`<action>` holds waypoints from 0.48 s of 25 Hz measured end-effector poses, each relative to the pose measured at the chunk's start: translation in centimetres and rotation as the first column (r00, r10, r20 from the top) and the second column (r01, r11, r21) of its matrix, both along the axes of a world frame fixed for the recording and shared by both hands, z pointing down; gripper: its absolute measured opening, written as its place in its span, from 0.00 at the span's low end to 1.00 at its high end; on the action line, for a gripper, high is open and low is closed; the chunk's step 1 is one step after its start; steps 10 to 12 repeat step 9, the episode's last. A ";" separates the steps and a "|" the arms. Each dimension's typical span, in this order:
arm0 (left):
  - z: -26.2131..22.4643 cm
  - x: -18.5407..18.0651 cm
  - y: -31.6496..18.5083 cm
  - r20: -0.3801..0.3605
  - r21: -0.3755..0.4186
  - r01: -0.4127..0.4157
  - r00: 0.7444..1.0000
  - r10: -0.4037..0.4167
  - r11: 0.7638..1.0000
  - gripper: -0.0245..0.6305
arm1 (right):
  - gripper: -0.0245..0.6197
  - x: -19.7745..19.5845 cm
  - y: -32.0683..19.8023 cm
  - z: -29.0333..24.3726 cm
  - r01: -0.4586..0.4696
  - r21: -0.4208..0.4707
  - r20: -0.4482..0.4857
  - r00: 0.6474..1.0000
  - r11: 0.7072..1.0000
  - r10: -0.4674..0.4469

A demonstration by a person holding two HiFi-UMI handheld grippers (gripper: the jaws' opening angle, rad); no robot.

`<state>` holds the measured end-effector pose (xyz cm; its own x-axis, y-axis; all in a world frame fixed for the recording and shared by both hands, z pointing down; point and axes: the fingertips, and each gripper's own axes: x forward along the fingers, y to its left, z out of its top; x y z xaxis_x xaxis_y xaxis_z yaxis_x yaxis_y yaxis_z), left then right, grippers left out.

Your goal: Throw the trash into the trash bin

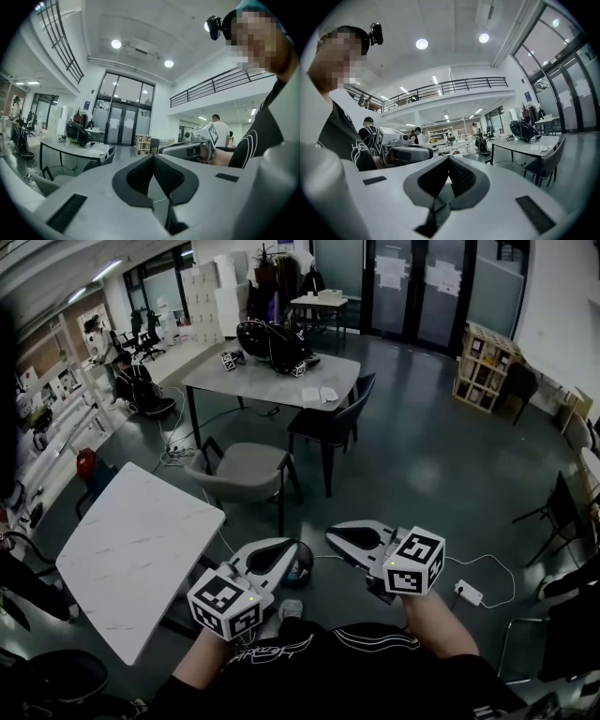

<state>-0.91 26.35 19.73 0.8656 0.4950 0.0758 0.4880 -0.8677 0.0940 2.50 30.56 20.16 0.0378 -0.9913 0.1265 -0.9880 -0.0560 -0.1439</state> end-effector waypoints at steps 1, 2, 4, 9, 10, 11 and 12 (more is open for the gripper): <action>0.2 0.0 -0.2 0.004 -0.007 0.005 1.000 -0.005 1.000 0.04 | 0.09 0.1 -0.1 0.2 -0.002 -0.005 0.001 1.000 1.000 0.002; 0.3 0.1 -0.4 0.007 -0.011 0.011 1.000 -0.011 1.000 0.04 | 0.09 0.1 -0.2 0.5 -0.002 -0.009 0.005 1.000 1.000 0.002; 0.8 0.1 -0.8 0.011 -0.007 0.028 1.000 -0.027 1.000 0.04 | 0.09 0.1 -0.3 1.1 0.000 -0.019 0.016 1.000 1.000 0.000; 2.0 0.2 -1.1 0.021 -0.027 0.042 0.999 -0.042 0.999 0.04 | 0.09 0.2 -0.5 2.3 -0.005 -0.039 0.016 1.000 0.999 0.005; 2.0 0.2 -1.1 0.021 -0.027 0.042 0.999 -0.042 0.999 0.04 | 0.09 0.2 -0.5 2.3 -0.005 -0.039 0.016 1.000 0.999 0.005; 2.0 0.2 -1.1 0.021 -0.027 0.042 0.999 -0.042 0.999 0.04 | 0.09 0.2 -0.5 2.3 -0.005 -0.039 0.016 1.000 0.999 0.005; 2.0 0.2 -1.1 0.021 -0.027 0.042 0.999 -0.042 0.999 0.04 | 0.09 0.2 -0.5 2.3 -0.005 -0.039 0.016 1.000 0.999 0.005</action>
